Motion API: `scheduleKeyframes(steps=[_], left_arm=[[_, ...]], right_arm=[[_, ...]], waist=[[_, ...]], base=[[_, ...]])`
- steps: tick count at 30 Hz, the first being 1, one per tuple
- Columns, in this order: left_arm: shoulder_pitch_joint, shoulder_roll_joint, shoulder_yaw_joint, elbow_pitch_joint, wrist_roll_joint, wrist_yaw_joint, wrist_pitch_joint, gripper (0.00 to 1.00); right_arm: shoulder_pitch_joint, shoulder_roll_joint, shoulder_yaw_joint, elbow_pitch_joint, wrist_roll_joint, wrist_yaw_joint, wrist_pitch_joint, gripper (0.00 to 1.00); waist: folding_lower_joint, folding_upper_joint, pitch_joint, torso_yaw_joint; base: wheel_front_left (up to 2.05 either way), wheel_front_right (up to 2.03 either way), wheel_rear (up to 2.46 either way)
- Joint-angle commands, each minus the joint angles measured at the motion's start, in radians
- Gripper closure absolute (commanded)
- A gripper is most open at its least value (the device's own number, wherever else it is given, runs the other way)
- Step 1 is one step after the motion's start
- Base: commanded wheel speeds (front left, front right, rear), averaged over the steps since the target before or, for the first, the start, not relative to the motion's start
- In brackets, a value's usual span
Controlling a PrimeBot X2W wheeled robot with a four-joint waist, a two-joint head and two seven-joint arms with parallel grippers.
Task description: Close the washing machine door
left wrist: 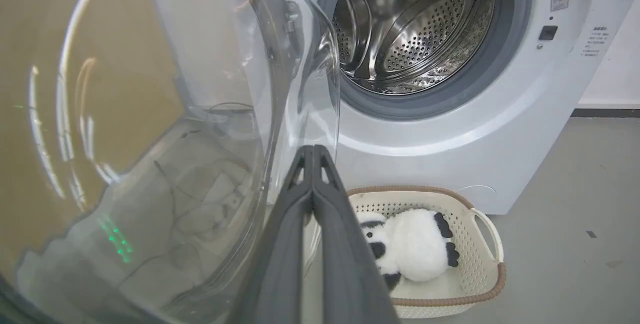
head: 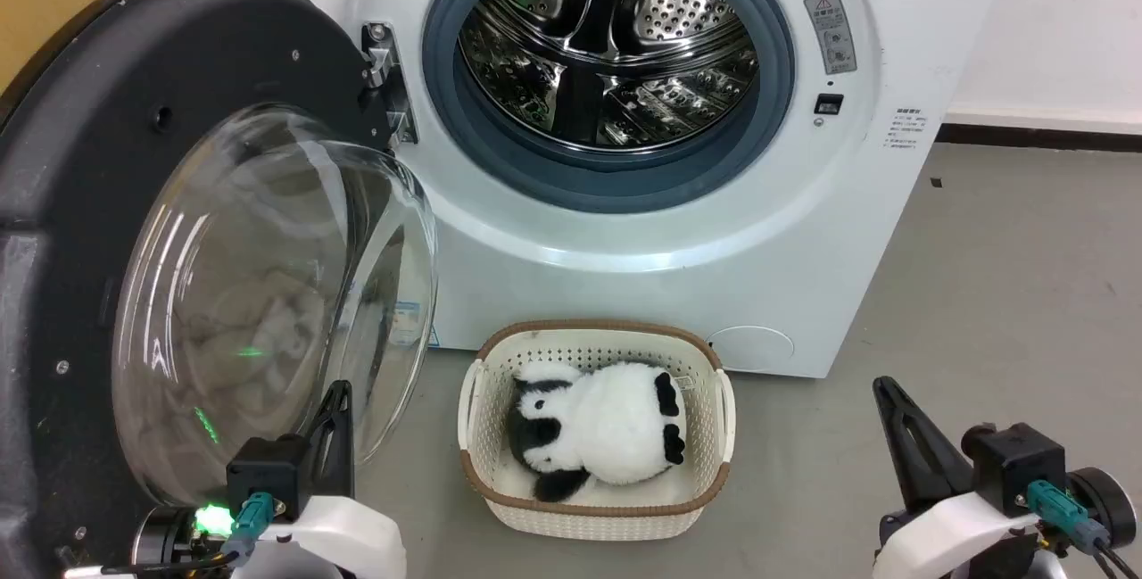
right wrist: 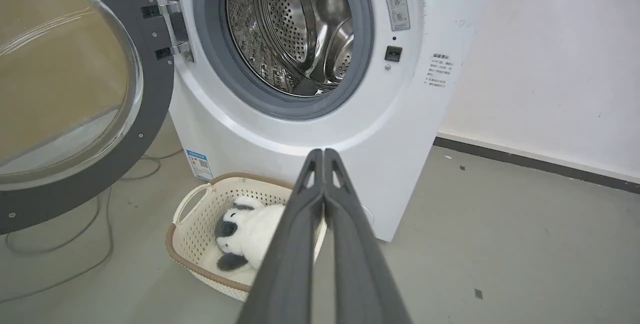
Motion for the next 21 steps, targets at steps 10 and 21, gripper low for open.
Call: scheduleKeyframes(steps=[10,21], left_arm=[[-0.015,0.0,0.0,0.002,0.003,-0.004,0.0,1.0],[-0.015,0.0,0.0,0.002,0.003,-0.004,0.0,1.0]], right_arm=[[-0.012,0.005,0.0,0.002,-0.008,0.001,0.001,1.0],[-0.012,0.005,0.0,0.002,-0.008,0.001,0.001,1.0]], waist=[[0.0,0.0,0.0,0.0],[0.0,0.0,0.0,0.0]], base=[[0.0,0.0,0.0],[0.0,0.0,0.0]])
